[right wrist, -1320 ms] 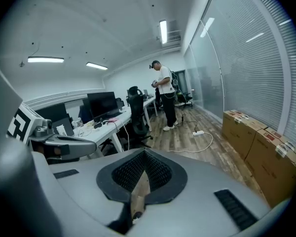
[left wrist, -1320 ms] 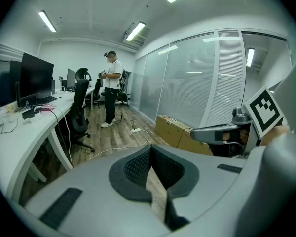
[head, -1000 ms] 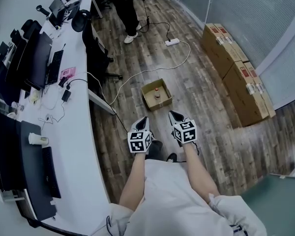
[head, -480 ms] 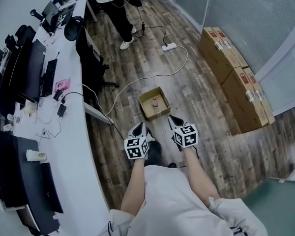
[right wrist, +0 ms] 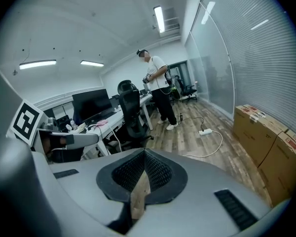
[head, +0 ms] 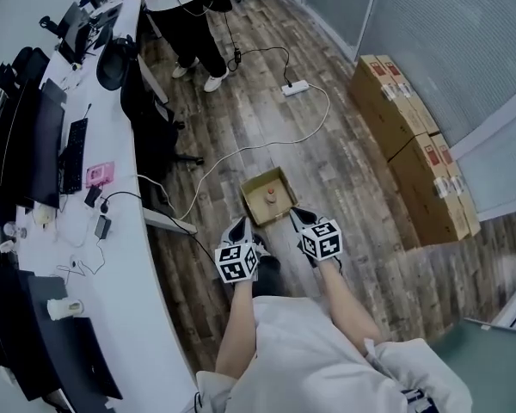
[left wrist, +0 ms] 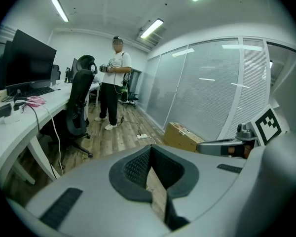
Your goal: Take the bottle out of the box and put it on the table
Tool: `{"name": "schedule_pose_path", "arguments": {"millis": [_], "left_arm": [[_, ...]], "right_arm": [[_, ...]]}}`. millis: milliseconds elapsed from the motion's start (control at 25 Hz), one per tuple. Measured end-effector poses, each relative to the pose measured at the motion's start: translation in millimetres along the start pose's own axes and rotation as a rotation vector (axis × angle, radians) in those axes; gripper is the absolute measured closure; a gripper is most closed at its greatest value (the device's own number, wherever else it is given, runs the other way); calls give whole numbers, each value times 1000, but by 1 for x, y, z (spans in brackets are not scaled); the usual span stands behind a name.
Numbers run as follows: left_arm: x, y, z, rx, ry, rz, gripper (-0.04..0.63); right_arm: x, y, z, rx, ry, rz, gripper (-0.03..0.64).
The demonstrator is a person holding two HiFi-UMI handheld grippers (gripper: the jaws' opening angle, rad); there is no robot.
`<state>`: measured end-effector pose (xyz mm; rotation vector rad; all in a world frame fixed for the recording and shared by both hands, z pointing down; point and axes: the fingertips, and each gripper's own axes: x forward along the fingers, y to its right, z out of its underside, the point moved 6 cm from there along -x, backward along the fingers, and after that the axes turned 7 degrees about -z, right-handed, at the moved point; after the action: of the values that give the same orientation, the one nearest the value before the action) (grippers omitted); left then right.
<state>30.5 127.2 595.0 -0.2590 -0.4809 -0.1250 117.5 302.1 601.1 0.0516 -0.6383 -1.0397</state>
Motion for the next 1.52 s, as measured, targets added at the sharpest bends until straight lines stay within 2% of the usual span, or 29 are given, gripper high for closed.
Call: {"name": "schedule_pose_path", "arguments": {"millis": [400,560,720,1000,1120,1280,1520], "left_arm": [[122,-56,-52,-28,-87,32,583],[166,-79,-64,-42,-130,52,583],[206,-106,-65,-50,-156,46,583],[261,-131,-44,-60,-222,50,583],[287,-137,-28,-69,-240,50,583],[320,-148,3,-64,-255,39,583],[360,-154,58,-105,-289,8,583]], "right_arm": [[112,58,-59,59,-84,32,578],[158,81,-69,83,-146,41,578],[206,105,-66,61,-218,31,578],[266,148,-36,47,-338,13,578],[289,166,-19,10,-394,7,578],[329,186,15,-34,-452,-12,578],[380,222,75,-78,-528,-51,578]]}}
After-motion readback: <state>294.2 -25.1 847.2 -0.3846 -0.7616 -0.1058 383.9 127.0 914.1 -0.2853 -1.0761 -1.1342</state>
